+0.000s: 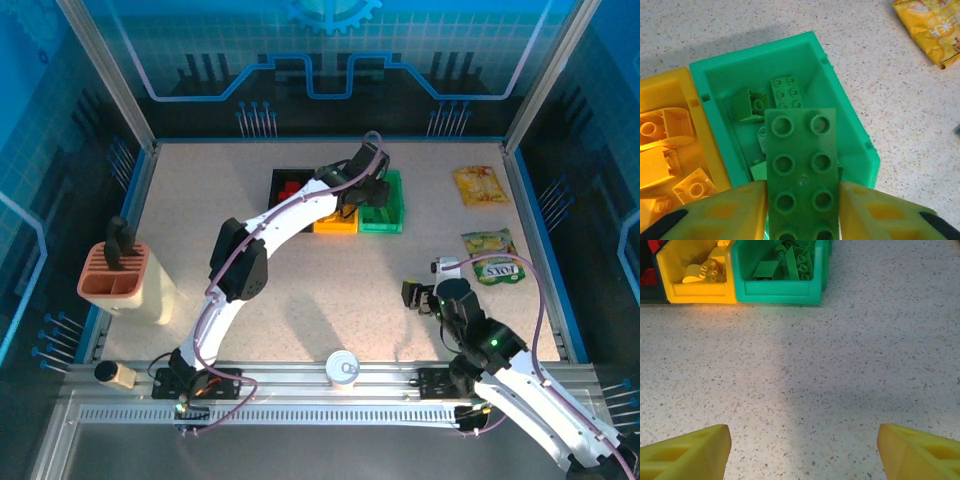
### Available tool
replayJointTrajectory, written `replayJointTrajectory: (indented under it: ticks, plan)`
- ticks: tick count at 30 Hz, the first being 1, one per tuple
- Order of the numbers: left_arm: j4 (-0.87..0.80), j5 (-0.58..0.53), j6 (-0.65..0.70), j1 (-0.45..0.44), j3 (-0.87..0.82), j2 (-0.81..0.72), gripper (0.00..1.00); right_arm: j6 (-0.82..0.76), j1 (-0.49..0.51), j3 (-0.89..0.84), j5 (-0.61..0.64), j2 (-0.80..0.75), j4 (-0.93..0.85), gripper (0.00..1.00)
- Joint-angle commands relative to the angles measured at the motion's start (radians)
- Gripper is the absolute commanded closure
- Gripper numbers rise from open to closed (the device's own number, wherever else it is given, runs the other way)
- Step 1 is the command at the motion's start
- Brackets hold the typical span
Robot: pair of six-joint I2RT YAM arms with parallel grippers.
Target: Sort the legos into containers by color
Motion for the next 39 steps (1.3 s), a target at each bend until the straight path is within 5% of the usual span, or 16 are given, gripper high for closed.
replayJointTrajectory:
  ticks: [1,5,14,22,26,32,39]
  plan:
    - [-0.035,0.032,-0.009,0.012,0.075,0.024,0.49,0.006,0.021,-0.005,0.034,-0.003,0.024,0.22]
    - [-0.069,0.062,-0.006,0.014,0.122,0.028,0.32,0.004,0.029,-0.005,0.039,-0.003,0.026,0.23]
    - [-0.044,0.037,0.015,0.006,0.016,-0.107,0.31,0.003,0.035,-0.005,0.045,0.007,0.033,0.22]
    - [0.138,-0.013,0.036,-0.002,-0.370,-0.390,0.30,-0.009,0.038,0.002,0.035,0.054,0.057,0.17]
    - [0.277,-0.101,0.070,-0.003,-0.654,-0.599,0.29,-0.071,0.038,0.007,-0.015,0.130,0.144,0.01]
    - [0.375,-0.251,0.135,-0.003,-0.970,-0.880,0.22,-0.177,0.040,0.119,-0.009,0.283,0.200,0.00]
    - [0.417,-0.508,0.223,-0.001,-1.216,-1.137,0.15,-0.305,0.041,0.218,0.224,0.317,0.246,0.00]
